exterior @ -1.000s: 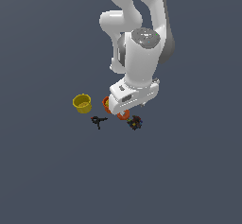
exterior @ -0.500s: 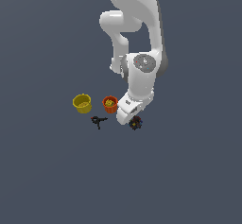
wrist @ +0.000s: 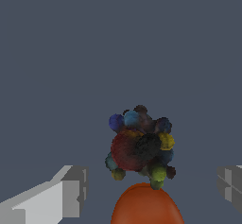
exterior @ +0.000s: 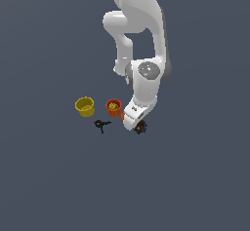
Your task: Pick up a designated object from a clutter of objects.
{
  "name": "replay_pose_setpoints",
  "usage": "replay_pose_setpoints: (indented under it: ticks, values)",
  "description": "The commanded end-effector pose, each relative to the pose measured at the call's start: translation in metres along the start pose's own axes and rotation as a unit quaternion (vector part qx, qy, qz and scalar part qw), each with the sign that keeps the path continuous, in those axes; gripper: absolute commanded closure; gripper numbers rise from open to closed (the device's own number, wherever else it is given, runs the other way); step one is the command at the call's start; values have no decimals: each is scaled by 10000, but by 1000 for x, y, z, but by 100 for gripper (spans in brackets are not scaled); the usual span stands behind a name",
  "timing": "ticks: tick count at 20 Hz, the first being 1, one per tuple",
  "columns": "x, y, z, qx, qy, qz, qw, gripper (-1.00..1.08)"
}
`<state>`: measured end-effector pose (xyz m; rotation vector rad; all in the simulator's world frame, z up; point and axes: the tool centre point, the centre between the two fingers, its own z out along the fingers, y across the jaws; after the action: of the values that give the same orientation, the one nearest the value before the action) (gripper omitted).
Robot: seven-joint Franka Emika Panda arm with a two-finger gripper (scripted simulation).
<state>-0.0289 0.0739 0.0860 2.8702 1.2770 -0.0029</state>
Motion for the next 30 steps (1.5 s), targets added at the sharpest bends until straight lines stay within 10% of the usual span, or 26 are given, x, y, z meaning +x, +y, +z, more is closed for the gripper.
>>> replay_pose_setpoints:
  ticks: [1,19,20,30]
  values:
    - [0,0,0,-2,2,0,10000,-92]
    - [0,-1,51,-3,8,-26,10000,-92]
    - [0,-1,51,-3,8,-26,10000,108]
    - [0,0,50,-13,15,-23,10000,108]
